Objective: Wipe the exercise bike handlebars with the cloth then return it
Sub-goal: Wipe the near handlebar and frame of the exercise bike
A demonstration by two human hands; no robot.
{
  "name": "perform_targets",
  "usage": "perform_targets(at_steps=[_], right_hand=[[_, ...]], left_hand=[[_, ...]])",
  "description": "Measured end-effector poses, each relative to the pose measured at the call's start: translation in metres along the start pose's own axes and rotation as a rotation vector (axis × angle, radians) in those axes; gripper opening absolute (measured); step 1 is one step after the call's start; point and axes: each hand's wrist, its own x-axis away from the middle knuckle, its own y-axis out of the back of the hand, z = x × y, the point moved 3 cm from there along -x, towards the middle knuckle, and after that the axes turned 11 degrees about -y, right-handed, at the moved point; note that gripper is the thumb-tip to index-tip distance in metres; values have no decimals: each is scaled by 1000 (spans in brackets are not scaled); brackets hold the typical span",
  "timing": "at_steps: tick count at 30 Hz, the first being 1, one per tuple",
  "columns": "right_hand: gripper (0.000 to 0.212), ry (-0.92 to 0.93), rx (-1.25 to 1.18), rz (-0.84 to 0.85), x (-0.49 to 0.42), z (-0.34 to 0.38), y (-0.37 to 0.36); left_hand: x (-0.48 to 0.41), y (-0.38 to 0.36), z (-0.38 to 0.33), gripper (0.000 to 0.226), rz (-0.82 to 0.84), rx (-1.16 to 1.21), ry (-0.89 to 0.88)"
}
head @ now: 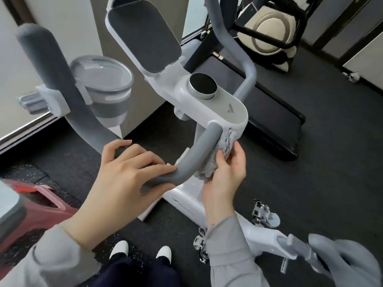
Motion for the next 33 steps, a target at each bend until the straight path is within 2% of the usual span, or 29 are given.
perform_targets(at_steps=[10, 16, 20, 23, 27, 30, 33], right_hand=[[44, -1, 162, 127, 8, -4, 18], [47, 45, 302, 205, 38, -3, 28], [47, 140, 445, 187, 59, 7, 36], [45, 216, 577, 134, 77, 19, 49], [43, 313, 740, 66, 106, 38, 74], [40, 395, 864, -45, 129, 52, 100], [39, 416, 952, -161, 155, 62, 134]], left_hand=[[0, 0, -1, 30, 17, 27, 31], [2, -1, 1, 31, 11, -9, 7], [5, 2, 2, 33, 17, -45, -35], [8, 8, -4, 30, -14, -41, -127], [20, 2, -38, 27, -17, 10, -353], [37, -18, -69, 27, 88, 89, -521], [51, -48, -92, 32, 247, 124, -600]])
